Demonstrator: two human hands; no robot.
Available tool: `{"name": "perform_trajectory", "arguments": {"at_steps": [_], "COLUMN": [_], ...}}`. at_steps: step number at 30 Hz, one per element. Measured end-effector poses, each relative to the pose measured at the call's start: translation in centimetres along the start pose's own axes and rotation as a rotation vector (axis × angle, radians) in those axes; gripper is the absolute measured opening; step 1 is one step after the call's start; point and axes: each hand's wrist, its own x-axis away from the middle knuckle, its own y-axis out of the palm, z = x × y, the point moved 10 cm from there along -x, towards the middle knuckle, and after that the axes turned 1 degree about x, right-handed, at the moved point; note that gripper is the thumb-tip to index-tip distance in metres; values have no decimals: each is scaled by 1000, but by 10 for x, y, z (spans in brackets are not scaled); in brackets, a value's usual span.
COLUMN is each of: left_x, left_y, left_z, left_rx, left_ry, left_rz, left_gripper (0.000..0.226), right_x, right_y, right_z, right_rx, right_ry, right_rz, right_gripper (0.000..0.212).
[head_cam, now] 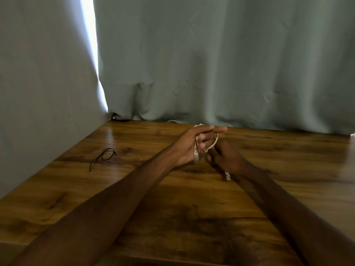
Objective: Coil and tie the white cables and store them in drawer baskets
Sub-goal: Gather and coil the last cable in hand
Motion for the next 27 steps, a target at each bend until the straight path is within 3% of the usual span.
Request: {"name": "perform_trajectory", "arguments": {"at_steps": [2,6,11,15,19,22,27], "left_x": [-2,8,6,12,16,14,12], "left_y": [-22,-57,-62,-81,-97,-85,-84], "left_z": [4,13,2,6,7,3,3], "left_rx": [-65,-266,-382,-874,-926,-948,-934], "left_ry": [45,113,100,76,44,62,61], "left_rz": [165,487,485,551,556,511,500], "left_gripper": [39,24,28,23,31,34,41], "right_x": [-2,1,9,8,5,4,0], "right_y": [17,26,27,12,9,12,-20], "right_z": [2,-14,-27,-44,-48,-38,-27], "right_rx": [90,155,61,-67,-266,-185,-58], "right_ry": [48,15,45,-13,10,47,0], "right_rz": [-117,-266,-311,-204,-191,-181,95], "right_gripper": [26,30,22,22,17,22,15]}}
